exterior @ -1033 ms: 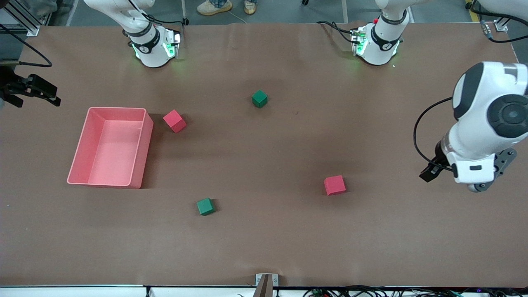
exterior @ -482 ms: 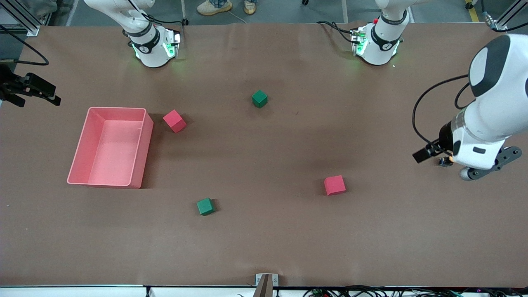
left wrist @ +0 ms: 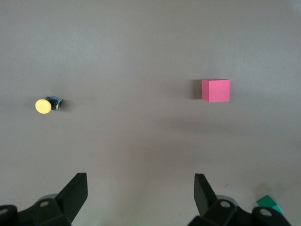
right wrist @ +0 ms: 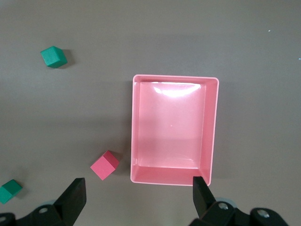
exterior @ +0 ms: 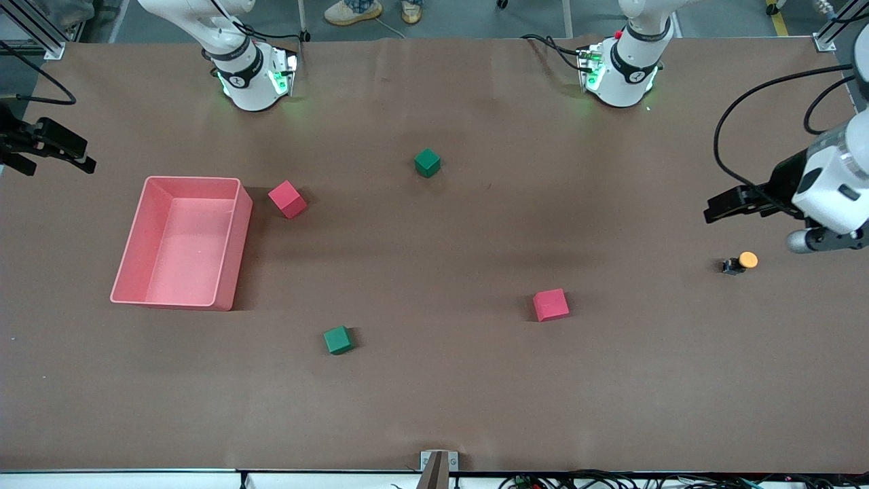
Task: Place and upright button with both arms
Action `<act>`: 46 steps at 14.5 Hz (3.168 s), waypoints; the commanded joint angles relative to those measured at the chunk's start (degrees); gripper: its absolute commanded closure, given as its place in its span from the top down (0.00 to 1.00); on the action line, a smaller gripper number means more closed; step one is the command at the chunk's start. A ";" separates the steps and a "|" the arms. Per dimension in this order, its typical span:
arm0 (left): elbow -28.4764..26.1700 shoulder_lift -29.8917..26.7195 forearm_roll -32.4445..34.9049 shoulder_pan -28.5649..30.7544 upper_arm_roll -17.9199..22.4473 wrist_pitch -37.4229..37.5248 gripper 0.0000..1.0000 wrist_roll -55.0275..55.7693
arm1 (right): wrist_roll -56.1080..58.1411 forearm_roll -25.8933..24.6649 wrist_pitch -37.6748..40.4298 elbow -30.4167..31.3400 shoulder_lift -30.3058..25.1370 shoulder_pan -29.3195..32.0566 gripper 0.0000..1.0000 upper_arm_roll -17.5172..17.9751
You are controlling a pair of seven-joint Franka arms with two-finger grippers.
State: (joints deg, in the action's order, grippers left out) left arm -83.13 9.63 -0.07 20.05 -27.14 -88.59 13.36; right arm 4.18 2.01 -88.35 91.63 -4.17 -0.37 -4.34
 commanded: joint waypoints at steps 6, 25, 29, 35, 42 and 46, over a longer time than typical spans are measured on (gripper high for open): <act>-1.42 -5.84 -1.87 -15.83 17.30 0.61 1.00 -3.34 | 0.39 0.10 0.29 -0.22 -0.67 0.63 1.00 0.47; -6.52 -13.93 -2.04 -21.29 23.71 1.66 1.00 -3.69 | 0.47 0.01 0.29 -0.22 -0.40 0.37 1.00 0.64; -8.54 -15.60 -2.04 -21.46 23.28 2.20 1.00 -3.69 | 0.47 0.10 -0.06 -0.22 -0.40 0.37 1.00 0.64; -9.60 -17.18 -2.31 -21.55 23.01 2.28 1.00 -6.85 | 0.47 0.10 -0.06 -0.22 -0.23 0.28 1.00 0.73; -9.69 -17.10 -2.05 -21.46 23.01 4.75 1.00 -7.30 | 0.47 0.10 0.29 -0.22 -0.31 0.19 1.00 0.91; -9.69 -17.01 -1.43 -21.55 23.01 4.75 1.00 -6.77 | 0.47 0.10 0.29 -0.22 -0.40 0.10 1.00 1.00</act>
State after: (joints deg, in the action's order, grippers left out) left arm -91.97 -6.26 -1.23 -1.50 -4.21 -84.21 7.00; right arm 4.19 2.01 -88.27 91.23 -4.11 -0.40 -3.56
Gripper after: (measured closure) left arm 0.000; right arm 0.000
